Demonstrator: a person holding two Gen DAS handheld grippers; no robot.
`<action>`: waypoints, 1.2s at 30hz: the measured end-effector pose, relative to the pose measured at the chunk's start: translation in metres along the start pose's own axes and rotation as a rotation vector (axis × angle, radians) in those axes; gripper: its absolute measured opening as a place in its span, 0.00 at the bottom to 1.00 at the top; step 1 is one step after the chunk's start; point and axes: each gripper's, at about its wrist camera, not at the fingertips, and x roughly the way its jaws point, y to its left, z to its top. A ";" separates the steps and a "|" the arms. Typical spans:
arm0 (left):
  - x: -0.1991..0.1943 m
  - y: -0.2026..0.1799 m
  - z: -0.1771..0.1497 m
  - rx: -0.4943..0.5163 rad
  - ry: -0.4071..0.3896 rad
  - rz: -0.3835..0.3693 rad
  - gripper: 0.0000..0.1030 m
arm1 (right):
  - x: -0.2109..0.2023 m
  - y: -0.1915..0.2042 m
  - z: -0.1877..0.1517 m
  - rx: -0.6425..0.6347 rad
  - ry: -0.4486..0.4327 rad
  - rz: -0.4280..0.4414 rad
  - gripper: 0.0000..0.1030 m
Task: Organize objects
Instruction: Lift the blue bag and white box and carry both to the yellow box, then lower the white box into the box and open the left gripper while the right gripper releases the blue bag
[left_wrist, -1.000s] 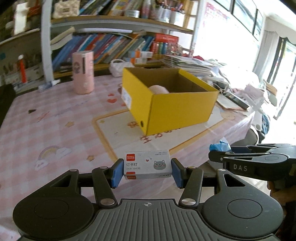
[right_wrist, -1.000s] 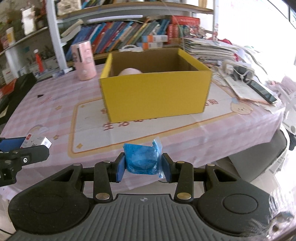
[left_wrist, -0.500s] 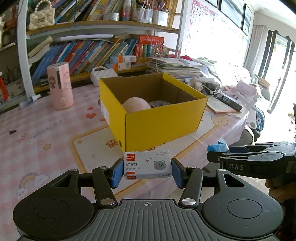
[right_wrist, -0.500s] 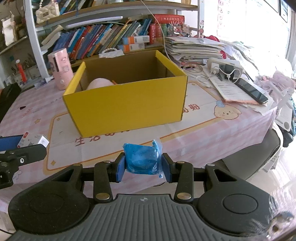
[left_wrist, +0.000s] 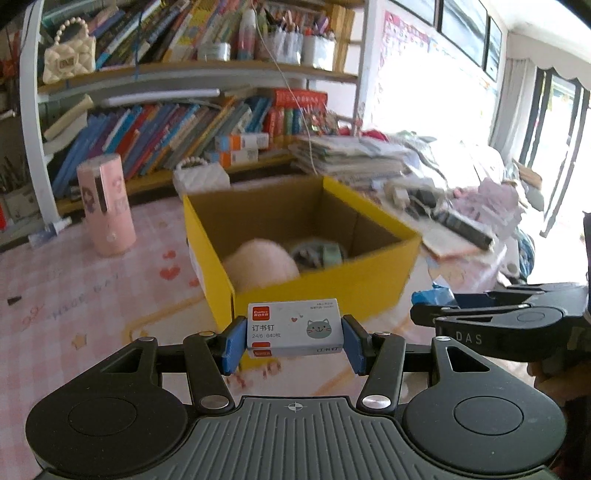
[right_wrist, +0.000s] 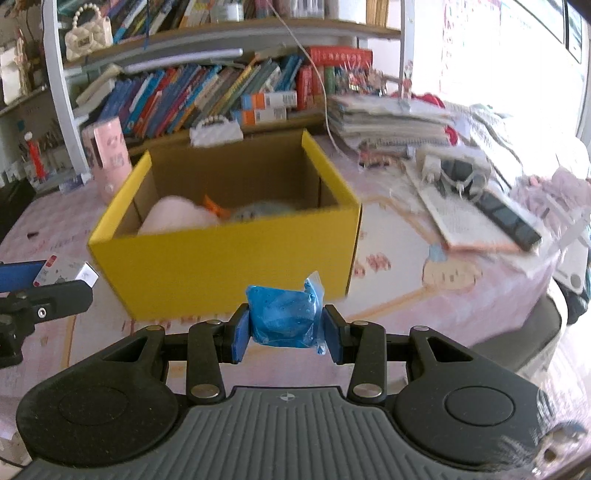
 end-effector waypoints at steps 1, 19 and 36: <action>0.002 0.001 0.006 -0.005 -0.014 0.004 0.51 | 0.002 -0.002 0.006 -0.004 -0.017 0.003 0.37; 0.062 0.001 0.066 -0.050 -0.087 0.148 0.51 | 0.067 0.002 0.086 -0.230 -0.146 0.117 0.37; 0.131 -0.005 0.068 -0.032 0.034 0.211 0.51 | 0.128 0.012 0.085 -0.398 0.005 0.214 0.37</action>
